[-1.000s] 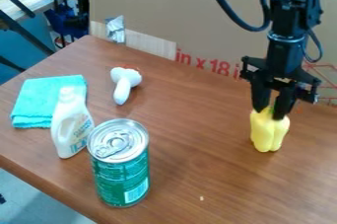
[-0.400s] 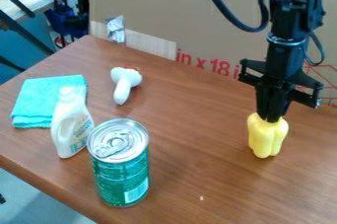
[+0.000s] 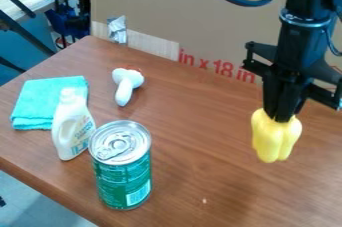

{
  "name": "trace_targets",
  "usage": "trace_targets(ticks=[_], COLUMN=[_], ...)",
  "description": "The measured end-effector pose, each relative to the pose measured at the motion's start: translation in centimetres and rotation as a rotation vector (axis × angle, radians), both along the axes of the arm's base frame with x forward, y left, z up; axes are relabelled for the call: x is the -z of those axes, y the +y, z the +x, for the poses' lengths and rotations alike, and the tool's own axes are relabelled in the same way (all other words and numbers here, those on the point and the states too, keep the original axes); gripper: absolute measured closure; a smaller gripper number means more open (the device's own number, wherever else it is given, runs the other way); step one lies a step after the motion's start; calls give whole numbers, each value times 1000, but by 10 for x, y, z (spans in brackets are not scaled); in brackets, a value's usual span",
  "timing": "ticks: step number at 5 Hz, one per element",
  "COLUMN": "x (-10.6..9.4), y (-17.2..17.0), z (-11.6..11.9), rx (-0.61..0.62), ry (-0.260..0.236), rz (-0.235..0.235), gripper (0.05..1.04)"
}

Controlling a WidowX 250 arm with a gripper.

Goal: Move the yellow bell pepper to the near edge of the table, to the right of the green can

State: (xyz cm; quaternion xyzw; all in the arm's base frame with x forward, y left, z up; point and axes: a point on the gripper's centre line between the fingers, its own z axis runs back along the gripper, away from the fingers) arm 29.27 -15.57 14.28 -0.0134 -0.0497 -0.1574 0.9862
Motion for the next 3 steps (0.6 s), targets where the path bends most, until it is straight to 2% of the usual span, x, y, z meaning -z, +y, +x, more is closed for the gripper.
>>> trace_targets(ticks=[1, 2, 3], x=[12, 31, 62], y=[2, 2, -4], z=[-40, -58, -58], rx=[29, 61, 119], ry=[111, 182, 197], rz=[9, -20, -44], gripper=[963, 963, 963])
